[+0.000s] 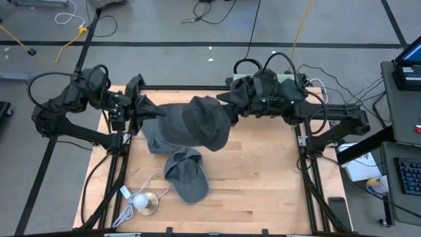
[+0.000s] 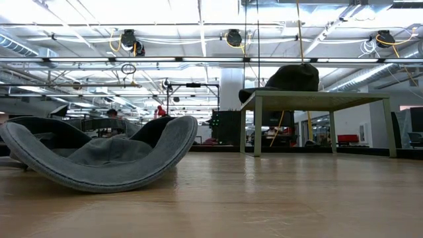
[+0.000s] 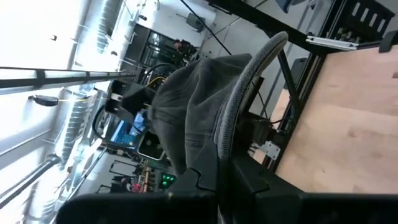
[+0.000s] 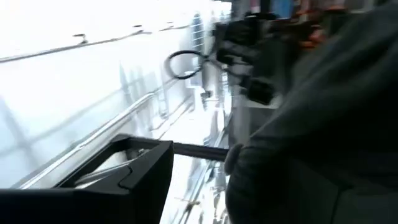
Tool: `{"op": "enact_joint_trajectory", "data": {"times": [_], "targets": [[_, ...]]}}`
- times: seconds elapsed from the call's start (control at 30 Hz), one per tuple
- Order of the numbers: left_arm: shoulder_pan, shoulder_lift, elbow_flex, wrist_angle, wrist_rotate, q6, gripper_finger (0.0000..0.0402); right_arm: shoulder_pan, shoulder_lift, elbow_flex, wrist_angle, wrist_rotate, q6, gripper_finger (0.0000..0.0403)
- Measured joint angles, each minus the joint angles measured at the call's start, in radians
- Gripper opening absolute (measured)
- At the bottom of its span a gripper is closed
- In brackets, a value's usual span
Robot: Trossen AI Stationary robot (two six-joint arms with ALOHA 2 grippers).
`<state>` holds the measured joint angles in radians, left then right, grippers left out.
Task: Pick & Place hat
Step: Stack the black cap on the black cap on the shelf
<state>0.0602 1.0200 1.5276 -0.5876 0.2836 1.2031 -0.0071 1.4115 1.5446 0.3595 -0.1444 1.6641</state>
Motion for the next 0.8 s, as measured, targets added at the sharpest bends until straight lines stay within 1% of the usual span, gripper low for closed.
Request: {"op": "enact_joint_trajectory", "data": {"times": [0.1,0.2,0.33,0.37,0.47,0.6,0.7,0.8], "targets": [[-0.012,-0.007,0.000,-0.010,-0.002,-0.004,0.0008,0.007,0.001,-0.001,0.082,-0.017,-0.040,0.0249],[-0.027,-0.013,0.000,-0.001,-0.002,-0.008,0.0008,0.011,-0.004,-0.001,0.178,-0.018,-0.135,0.0249],[-0.047,-0.013,0.000,0.013,-0.035,0.001,0.0008,0.017,-0.020,-0.001,0.196,-0.018,-0.205,0.0249],[-0.053,-0.013,0.000,0.016,-0.044,0.002,0.0008,0.017,-0.028,-0.001,0.158,-0.031,-0.186,0.0249],[-0.065,-0.016,0.000,0.024,-0.058,0.004,0.0008,0.022,-0.045,0.001,-0.006,-0.070,-0.035,0.0249],[-0.065,-0.021,-0.001,0.052,-0.068,0.015,0.0008,0.032,-0.049,0.001,-0.197,-0.044,0.025,0.0249],[-0.066,-0.021,-0.001,0.068,-0.076,0.021,0.0008,0.017,-0.043,0.001,-0.260,-0.039,0.050,0.0249],[-0.066,-0.018,-0.001,0.079,-0.100,0.023,0.0008,0.003,-0.026,0.001,-0.234,-0.039,0.028,0.0249]]}}
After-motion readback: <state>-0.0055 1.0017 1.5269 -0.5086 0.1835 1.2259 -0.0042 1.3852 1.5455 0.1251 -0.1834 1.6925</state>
